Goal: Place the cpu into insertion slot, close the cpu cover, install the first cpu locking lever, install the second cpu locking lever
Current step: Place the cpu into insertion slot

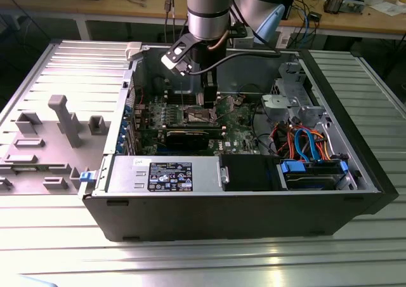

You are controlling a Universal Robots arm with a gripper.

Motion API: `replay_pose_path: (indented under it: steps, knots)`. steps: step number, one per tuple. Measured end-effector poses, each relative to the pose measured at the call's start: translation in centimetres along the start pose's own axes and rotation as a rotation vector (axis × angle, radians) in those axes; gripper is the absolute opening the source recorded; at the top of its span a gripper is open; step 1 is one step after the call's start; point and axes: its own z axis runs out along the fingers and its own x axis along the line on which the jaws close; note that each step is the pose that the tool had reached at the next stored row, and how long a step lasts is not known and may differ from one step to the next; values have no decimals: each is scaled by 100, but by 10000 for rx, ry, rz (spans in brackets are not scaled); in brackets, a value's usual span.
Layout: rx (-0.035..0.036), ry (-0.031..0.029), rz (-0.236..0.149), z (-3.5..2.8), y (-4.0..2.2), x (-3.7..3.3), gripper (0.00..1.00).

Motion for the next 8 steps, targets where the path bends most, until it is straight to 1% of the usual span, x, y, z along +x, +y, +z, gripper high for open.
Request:
replay_pose_path:
  steps: [4,6,8]
  knots:
    - [0,1,0,1,0,0,55]
    - [-3,5,0,12,-1,1,55]
    - [0,1,2,55,-9,6,55]
